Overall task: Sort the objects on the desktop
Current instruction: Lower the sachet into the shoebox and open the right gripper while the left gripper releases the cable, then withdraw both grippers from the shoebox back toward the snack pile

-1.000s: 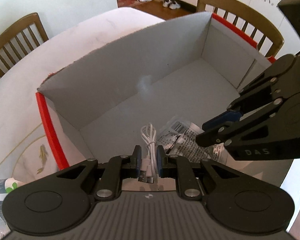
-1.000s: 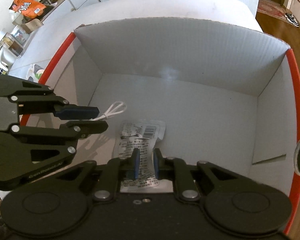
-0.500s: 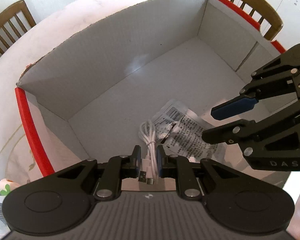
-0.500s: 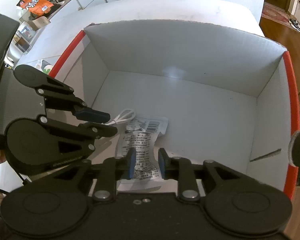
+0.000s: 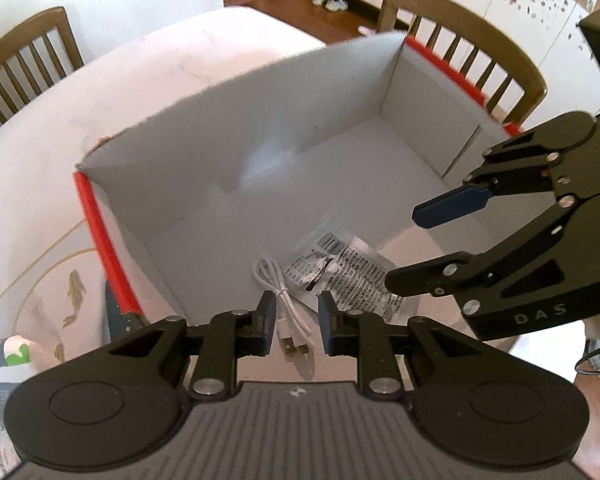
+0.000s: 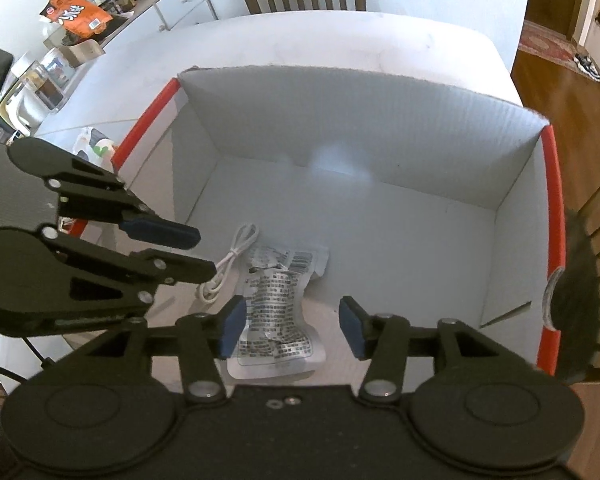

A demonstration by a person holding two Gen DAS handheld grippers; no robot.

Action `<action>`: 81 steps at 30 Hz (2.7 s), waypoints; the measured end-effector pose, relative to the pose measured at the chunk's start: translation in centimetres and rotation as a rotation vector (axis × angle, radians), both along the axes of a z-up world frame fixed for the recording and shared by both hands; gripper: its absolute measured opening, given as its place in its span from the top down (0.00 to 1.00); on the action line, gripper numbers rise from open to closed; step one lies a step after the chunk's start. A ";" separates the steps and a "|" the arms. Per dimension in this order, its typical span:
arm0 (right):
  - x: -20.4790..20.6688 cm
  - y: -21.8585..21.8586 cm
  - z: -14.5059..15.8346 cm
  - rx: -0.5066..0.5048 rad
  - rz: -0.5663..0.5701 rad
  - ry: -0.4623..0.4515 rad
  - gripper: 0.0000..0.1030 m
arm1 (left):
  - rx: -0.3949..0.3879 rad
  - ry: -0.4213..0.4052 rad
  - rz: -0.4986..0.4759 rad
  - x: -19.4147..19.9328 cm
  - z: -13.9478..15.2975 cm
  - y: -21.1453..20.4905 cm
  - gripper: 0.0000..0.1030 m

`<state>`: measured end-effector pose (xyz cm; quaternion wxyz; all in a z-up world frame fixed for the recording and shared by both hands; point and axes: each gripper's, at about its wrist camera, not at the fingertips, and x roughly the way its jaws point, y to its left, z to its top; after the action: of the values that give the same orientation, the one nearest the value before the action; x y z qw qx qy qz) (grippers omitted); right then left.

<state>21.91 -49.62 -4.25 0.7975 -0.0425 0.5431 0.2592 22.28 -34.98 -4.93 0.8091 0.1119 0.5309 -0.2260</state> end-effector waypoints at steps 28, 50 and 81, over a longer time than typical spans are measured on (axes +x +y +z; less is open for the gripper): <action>-3.0 4.2 3.5 0.034 0.089 -0.106 0.22 | -0.191 -0.161 0.149 -7.0 6.0 7.5 0.33; -6.5 14.1 7.0 0.089 0.107 -0.184 0.11 | -0.221 -0.209 0.242 -11.8 6.9 20.7 0.22; -7.5 24.2 2.4 0.061 0.040 -0.129 0.10 | -0.157 -0.182 0.395 -15.4 1.8 37.4 0.00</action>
<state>14.43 -25.39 -1.80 0.8265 -0.0456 0.4813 0.2884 6.91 2.44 -3.08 0.8884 -0.0375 0.4479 -0.0930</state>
